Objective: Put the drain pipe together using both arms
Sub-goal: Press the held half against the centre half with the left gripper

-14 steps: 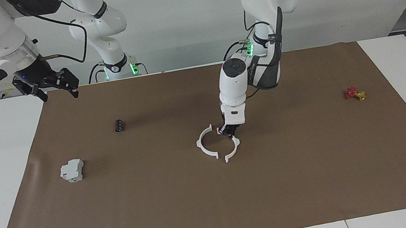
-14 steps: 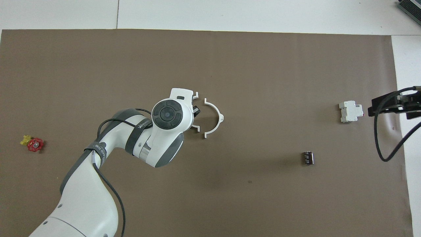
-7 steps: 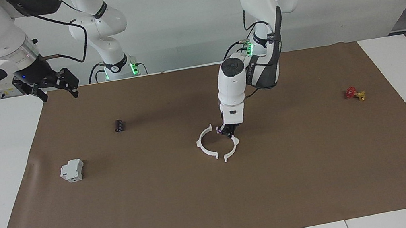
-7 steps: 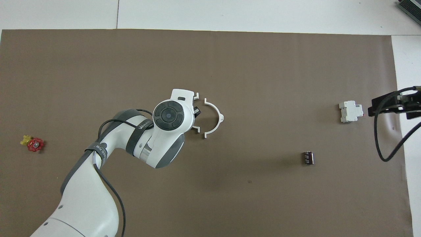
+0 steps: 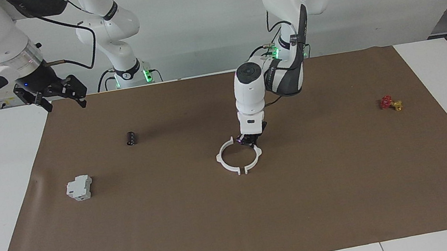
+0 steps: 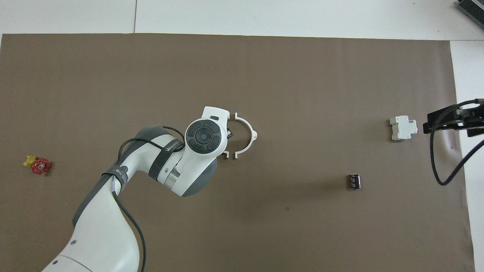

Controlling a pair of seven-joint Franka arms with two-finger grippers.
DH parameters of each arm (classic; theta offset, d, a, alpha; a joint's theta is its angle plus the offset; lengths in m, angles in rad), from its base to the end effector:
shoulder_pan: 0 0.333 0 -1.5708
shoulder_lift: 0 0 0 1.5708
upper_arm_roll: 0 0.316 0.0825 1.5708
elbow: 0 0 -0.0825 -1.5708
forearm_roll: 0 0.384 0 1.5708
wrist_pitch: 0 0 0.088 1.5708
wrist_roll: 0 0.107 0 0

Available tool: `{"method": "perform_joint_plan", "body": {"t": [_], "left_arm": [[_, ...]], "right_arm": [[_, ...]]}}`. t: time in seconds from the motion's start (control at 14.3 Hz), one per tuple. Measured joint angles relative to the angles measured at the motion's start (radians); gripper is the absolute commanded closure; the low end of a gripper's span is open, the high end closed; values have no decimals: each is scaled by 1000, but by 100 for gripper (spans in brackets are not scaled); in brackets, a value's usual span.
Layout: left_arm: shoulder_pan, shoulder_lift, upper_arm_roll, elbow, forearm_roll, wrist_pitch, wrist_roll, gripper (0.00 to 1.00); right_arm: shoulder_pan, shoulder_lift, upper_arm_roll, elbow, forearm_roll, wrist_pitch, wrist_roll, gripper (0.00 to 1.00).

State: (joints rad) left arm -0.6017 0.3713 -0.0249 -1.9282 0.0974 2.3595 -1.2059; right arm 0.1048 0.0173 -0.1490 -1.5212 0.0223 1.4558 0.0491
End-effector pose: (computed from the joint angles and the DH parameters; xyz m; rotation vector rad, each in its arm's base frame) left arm 0.5093 -0.3662 0.3019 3.0256 0.7955 0.1341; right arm 0.5475 -0.0208 0.6286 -3.1162 0.1430 0.1288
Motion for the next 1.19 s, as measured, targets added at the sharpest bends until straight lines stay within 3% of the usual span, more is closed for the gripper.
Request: {"method": "perform_joint_plan", "body": {"t": [1.19], "left_arm": [[-19,0,1,3,3,-1,-86,100]], "right_arm": [[0,0,0,0,0,0,0,0]]}}
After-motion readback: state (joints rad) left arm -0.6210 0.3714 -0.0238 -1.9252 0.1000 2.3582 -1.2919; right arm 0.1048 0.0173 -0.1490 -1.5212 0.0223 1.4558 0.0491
